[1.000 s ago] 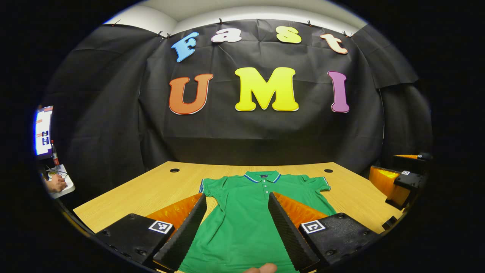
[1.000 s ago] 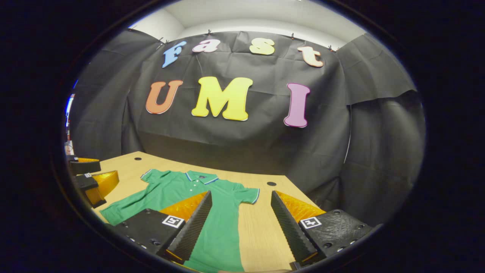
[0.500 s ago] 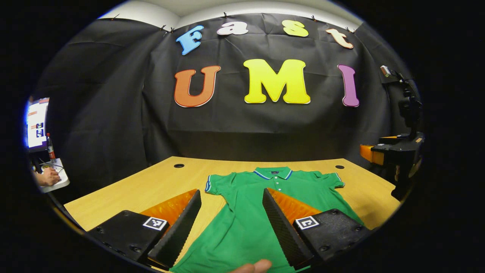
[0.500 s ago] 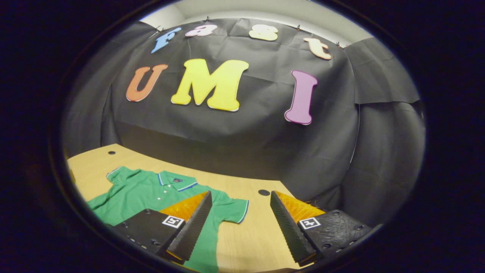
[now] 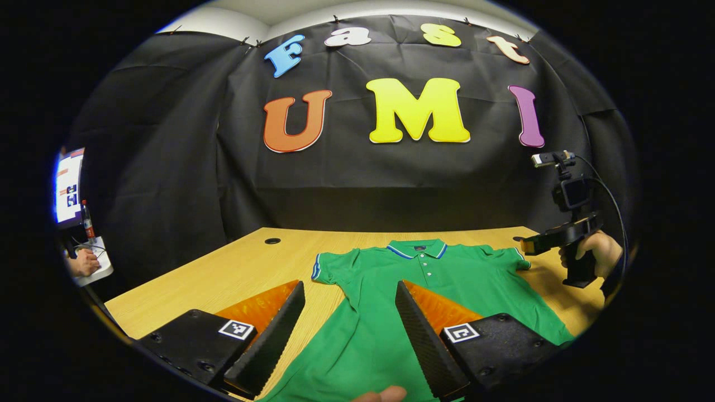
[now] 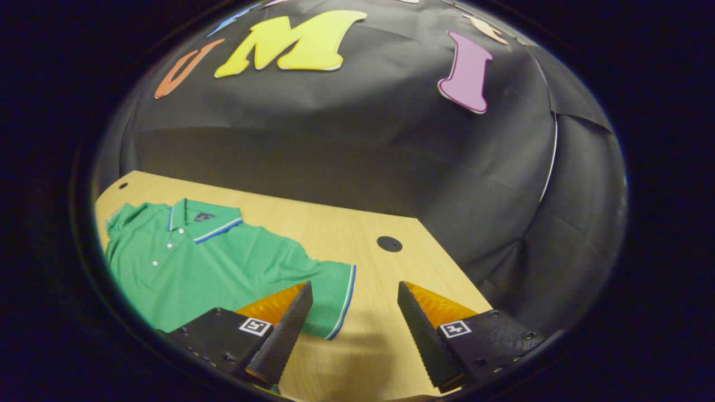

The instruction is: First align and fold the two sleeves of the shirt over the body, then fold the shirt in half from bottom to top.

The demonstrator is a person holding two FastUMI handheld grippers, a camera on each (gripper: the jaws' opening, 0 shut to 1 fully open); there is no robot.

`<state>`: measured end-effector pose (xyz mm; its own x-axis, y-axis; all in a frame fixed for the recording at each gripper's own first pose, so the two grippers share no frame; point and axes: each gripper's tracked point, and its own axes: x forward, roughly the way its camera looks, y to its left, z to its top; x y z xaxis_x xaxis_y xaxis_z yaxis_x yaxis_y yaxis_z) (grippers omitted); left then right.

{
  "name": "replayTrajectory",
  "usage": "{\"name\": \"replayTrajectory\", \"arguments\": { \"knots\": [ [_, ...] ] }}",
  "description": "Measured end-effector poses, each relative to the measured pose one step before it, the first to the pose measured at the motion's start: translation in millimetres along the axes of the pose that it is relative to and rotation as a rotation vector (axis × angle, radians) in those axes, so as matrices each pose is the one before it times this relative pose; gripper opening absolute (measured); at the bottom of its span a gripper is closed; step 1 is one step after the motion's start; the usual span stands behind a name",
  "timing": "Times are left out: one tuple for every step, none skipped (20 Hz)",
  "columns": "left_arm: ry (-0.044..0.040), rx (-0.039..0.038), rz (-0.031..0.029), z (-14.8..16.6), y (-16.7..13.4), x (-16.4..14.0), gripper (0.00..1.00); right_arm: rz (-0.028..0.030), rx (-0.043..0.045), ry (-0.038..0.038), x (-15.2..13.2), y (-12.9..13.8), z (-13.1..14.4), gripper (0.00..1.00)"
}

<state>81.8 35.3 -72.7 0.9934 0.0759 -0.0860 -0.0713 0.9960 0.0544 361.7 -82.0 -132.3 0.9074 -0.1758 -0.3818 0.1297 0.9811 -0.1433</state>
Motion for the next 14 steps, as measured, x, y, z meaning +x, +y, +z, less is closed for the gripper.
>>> {"name": "replayTrajectory", "arguments": {
  "knots": [
    [0.00865,-0.00527,-0.00614,-3.01,-2.21,1.15,1.0,0.01579,0.02868,0.03501,10.88,0.29,-6.25,0.93],
    [0.00702,-0.00428,-0.00012,-2.37,0.79,0.73,1.0,0.02546,0.05866,0.05453,6.33,3.1,-7.71,0.91],
    [0.00473,-0.00108,0.00333,-1.38,1.1,0.27,1.0,0.03645,0.05579,0.06352,3.62,6.18,-12.16,0.9],
    [0.00153,-0.00117,0.00264,-0.2,0.88,-0.19,1.0,0.02771,0.04247,0.04487,2.57,2.95,-8.87,0.91],
    [-0.00002,-0.00173,0.00028,-1.14,0.25,1.67,1.0,0.01367,0.0184,0.02238,4.8,0.72,-6.48,0.87],
    [0.00327,-0.00149,-0.00071,-0.78,-0.08,0.65,1.0,0.01838,0.00701,-0.00347,1.05,0.81,-0.27,0.85],
    [0.00525,-0.00189,-0.00086,-2.08,-0.44,1.18,1.0,-0.00277,0.00186,-0.00062,1.53,0.44,0.38,0.84],
    [0.00538,-0.00267,-0.00286,-1.07,-1.46,1.45,1.0,0.00081,0.00281,0.00697,-1.15,2.79,0.3,0.77],
    [0.00462,-0.00247,-0.00305,-2.11,-1.14,-0.12,1.0,0.0067,-0.00336,0.00319,-0.21,4.93,-1.84,0.75],
    [0.00559,-0.00018,-0.00166,-1.73,-1.13,0.53,1.0,0.00111,-0.01185,-0.00006,0.46,4.03,-0.44,0.66],
    [0.0049,0.00129,-0.00148,-1.83,-0.68,-0.25,1.0,0.00088,-0.01037,-0.00406,-0.09,2.13,0.18,0.58],
    [0.00289,0.00137,-0.00037,-0.52,-0.14,0.66,1.0,0.0091,0.00328,0.00808,-0.6,4.23,-1.43,0.48],
    [0.00265,0.00177,0.00062,-0.66,0.0,0.02,1.0,0.01133,0.01464,0.00189,-0.24,5.38,1.6,0.35],
    [-0.002,0.00231,0.00128,0.71,0.1,-1.07,1.0,0.0062,0.00618,0.00223,-0.11,3.43,1.18,0.21]
  ]
}}
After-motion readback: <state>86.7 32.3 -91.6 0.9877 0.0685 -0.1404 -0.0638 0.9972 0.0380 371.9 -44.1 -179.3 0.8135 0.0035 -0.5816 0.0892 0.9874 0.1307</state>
